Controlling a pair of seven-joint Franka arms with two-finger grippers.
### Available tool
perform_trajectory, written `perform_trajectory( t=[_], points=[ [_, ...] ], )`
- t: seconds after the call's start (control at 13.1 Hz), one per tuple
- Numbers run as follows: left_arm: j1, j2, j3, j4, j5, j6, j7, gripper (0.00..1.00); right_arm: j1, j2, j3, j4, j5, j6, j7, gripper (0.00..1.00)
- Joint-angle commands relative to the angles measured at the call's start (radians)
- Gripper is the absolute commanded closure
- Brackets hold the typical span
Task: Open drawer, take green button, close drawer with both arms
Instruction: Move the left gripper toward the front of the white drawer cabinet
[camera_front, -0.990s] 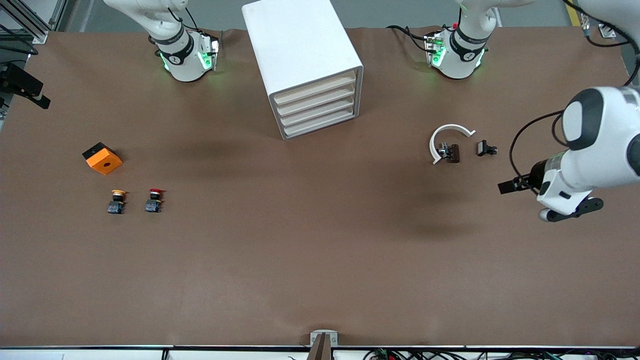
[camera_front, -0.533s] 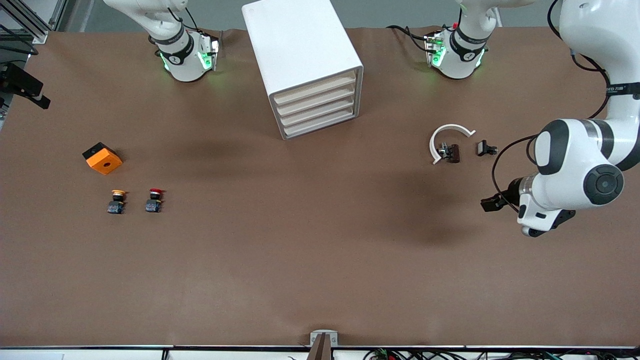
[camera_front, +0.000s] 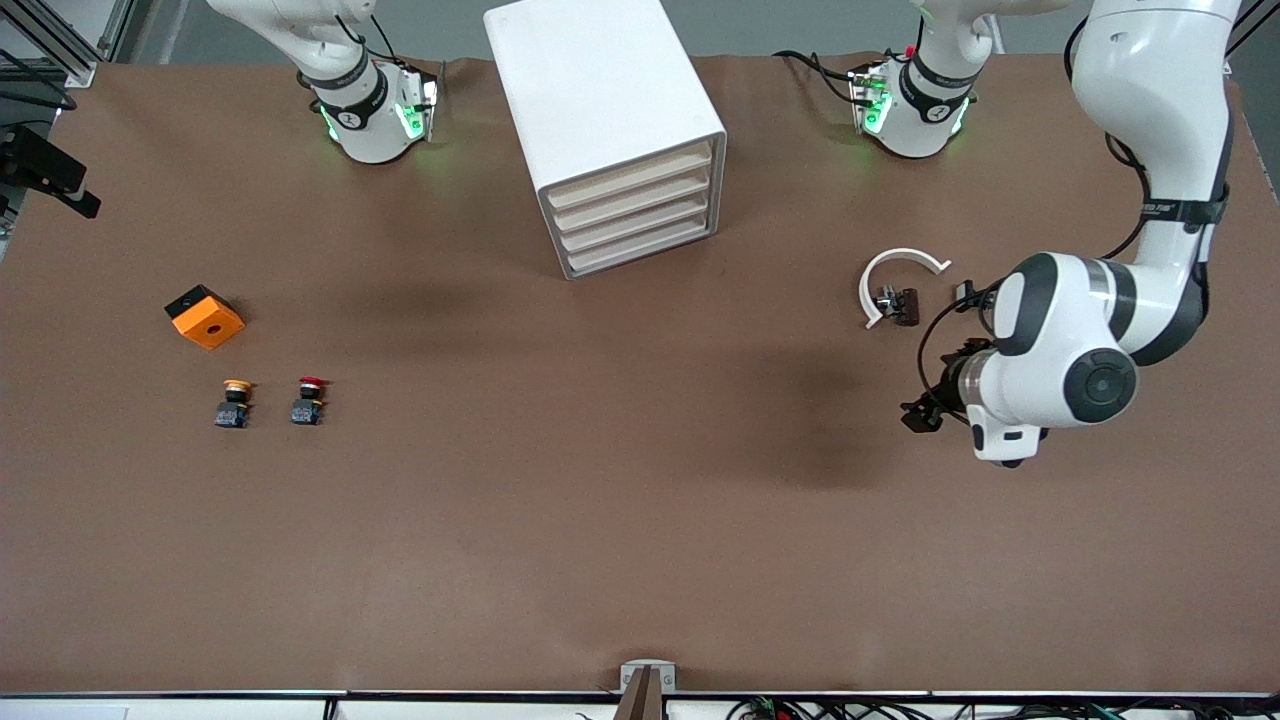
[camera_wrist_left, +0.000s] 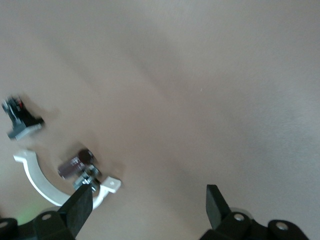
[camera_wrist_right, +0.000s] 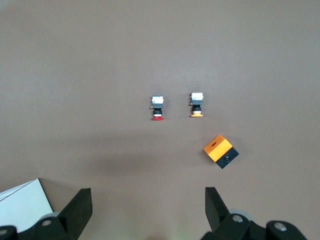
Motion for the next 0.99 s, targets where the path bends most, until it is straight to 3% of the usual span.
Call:
perform_trajectory(
  t=[0.0,0.46,0.91],
  points=[
    [0.003,0.055,-0.075,0.015,-0.004,-0.042,-0.170,0.00,-0.008,-0.006,0.003,-0.001,0.012,0.001,0.001,0.00],
    [0.001,0.138,-0.227,0.018,0.029,-0.109,-0.448,0.00,-0.008,-0.006,0.003,-0.001,0.012,0.000,0.003,0.00],
    [0.004,0.210,-0.316,0.013,0.021,-0.206,-0.626,0.00,-0.008,-0.006,0.003,-0.001,0.012,0.001,0.001,0.00]
  ],
)
